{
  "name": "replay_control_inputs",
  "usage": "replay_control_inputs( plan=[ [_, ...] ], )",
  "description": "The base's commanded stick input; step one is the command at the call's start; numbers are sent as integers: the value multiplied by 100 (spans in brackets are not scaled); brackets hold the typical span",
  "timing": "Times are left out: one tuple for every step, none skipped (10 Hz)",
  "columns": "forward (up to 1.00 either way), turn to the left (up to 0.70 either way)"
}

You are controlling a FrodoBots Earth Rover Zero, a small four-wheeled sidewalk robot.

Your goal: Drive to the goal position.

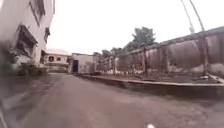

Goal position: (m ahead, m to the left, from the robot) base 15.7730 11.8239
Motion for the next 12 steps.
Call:
replay_control_inputs(
  plan=[
    [70,0],
    [70,0],
    [70,0],
    [70,0],
    [70,0],
    [70,0],
    [70,0],
    [70,0],
    [70,0],
    [70,8],
    [70,16],
    [70,23]
  ],
)
